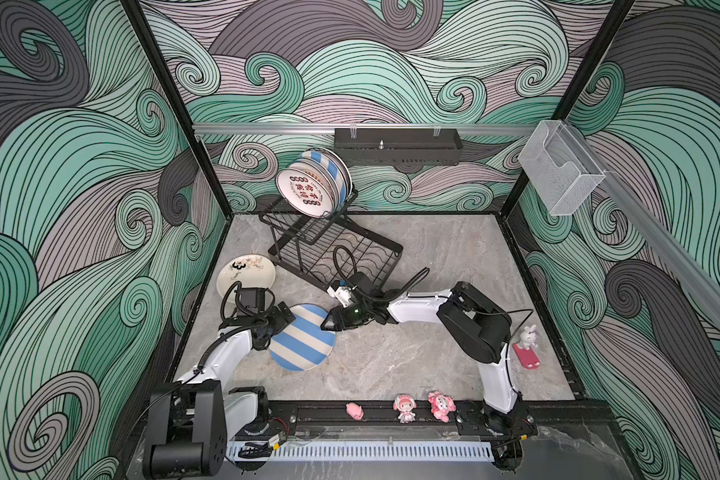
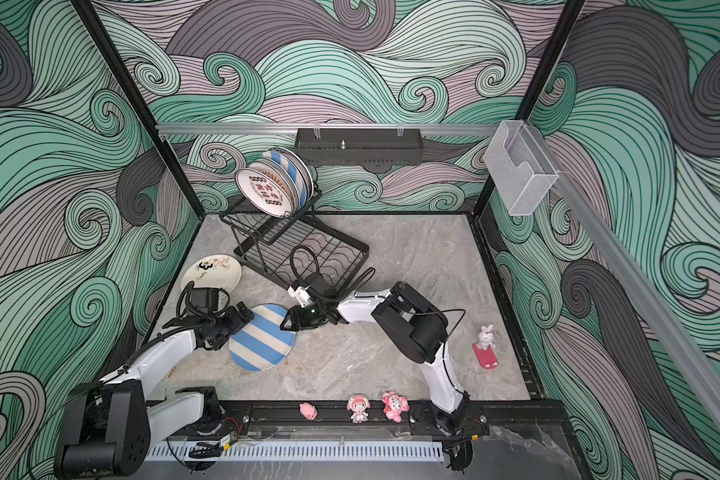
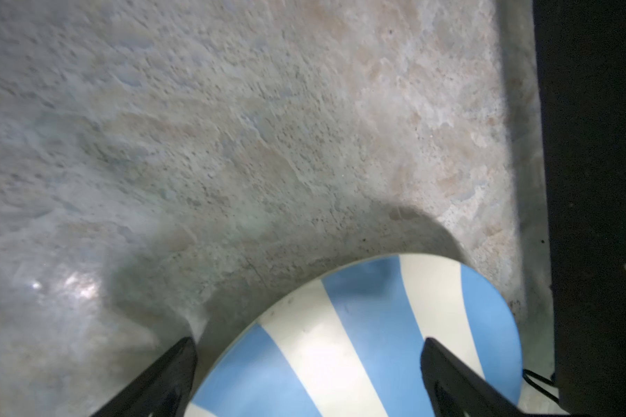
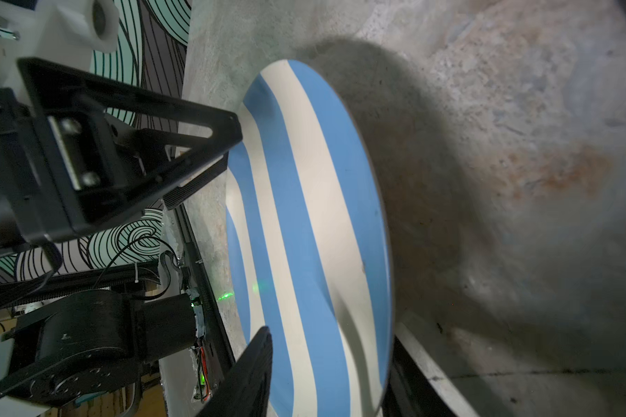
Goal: Load the plates into the dish rack
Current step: 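Close the right gripper on the striped plate edge while the left gripper holds it down, then lift the striped plate upright with the right gripper while the left gripper releases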
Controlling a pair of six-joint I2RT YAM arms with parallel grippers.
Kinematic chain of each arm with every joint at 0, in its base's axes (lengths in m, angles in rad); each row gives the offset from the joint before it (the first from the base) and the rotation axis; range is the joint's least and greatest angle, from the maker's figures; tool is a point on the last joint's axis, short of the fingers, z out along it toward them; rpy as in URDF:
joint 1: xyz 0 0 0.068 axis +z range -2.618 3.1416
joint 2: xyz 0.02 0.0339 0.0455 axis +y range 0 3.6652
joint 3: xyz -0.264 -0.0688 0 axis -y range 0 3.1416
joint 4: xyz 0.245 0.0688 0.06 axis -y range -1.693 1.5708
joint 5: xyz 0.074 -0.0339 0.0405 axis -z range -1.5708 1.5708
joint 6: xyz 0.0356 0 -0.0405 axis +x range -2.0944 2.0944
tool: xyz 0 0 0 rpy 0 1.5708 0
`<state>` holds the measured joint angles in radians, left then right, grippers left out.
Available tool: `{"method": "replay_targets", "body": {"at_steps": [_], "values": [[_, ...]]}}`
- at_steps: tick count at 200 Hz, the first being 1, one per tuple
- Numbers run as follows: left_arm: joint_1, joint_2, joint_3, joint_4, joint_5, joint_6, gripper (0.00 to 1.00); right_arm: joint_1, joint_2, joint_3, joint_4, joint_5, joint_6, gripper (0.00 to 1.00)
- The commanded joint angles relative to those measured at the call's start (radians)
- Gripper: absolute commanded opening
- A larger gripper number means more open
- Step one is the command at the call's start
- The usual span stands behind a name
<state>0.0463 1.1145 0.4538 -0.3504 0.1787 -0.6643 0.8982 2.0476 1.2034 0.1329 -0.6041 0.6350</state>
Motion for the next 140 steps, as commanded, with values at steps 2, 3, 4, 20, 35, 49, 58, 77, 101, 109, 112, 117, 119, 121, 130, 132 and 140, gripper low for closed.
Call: {"method": "replay_targets", "body": {"at_steps": [2, 3, 4, 20, 35, 49, 58, 77, 101, 109, 112, 117, 119, 121, 130, 132, 140], "values": [[0.001, -0.014, -0.017, -0.063, 0.069, -0.014, 0.99, -0.001, -0.049, -0.002, 0.065, -0.014, 0.008, 0.43], [0.001, -0.015, -0.017, -0.062, 0.069, -0.014, 0.99, -0.001, -0.050, -0.002, 0.065, -0.015, 0.009, 0.43], [0.001, -0.016, -0.017, -0.062, 0.070, -0.014, 0.99, -0.001, -0.050, -0.002, 0.065, -0.015, 0.009, 0.43], [0.001, -0.023, -0.016, -0.062, 0.076, -0.013, 0.98, -0.001, -0.055, -0.002, 0.063, -0.009, 0.009, 0.41], [0.001, -0.029, -0.014, -0.064, 0.078, -0.012, 0.99, -0.001, -0.062, -0.002, 0.055, 0.002, 0.008, 0.38], [0.001, -0.035, -0.008, -0.068, 0.081, -0.010, 0.99, -0.001, -0.069, -0.003, 0.045, 0.008, 0.006, 0.33], [0.001, -0.040, -0.003, -0.073, 0.081, -0.008, 0.99, -0.001, -0.075, -0.004, 0.040, 0.012, 0.002, 0.31], [0.001, -0.054, 0.007, -0.083, 0.084, -0.003, 0.99, -0.002, -0.091, -0.008, 0.028, 0.025, -0.002, 0.25], [0.001, -0.074, 0.024, -0.104, 0.075, 0.006, 0.99, -0.007, -0.115, -0.006, 0.001, 0.040, -0.015, 0.16], [0.001, -0.080, 0.028, -0.108, 0.074, 0.010, 0.99, -0.008, -0.124, -0.008, -0.004, 0.042, -0.017, 0.14], [0.001, -0.082, 0.029, -0.110, 0.075, 0.011, 0.99, -0.008, -0.127, -0.008, -0.006, 0.043, -0.019, 0.13], [0.001, -0.085, 0.032, -0.113, 0.074, 0.013, 0.99, -0.010, -0.135, -0.010, -0.011, 0.045, -0.021, 0.12], [0.001, -0.086, 0.033, -0.114, 0.074, 0.014, 0.98, -0.010, -0.136, -0.010, -0.012, 0.046, -0.022, 0.12], [0.001, -0.088, 0.033, -0.115, 0.073, 0.015, 0.99, -0.010, -0.140, -0.010, -0.016, 0.047, -0.023, 0.11], [0.001, -0.091, 0.037, -0.120, 0.071, 0.018, 0.99, -0.014, -0.155, -0.010, -0.032, 0.050, -0.030, 0.08], [0.001, -0.091, 0.039, -0.122, 0.070, 0.018, 0.99, -0.014, -0.158, -0.010, -0.037, 0.051, -0.032, 0.08], [0.001, -0.091, 0.046, -0.134, 0.064, 0.021, 0.99, -0.019, -0.176, -0.010, -0.059, 0.055, -0.044, 0.06]]}}
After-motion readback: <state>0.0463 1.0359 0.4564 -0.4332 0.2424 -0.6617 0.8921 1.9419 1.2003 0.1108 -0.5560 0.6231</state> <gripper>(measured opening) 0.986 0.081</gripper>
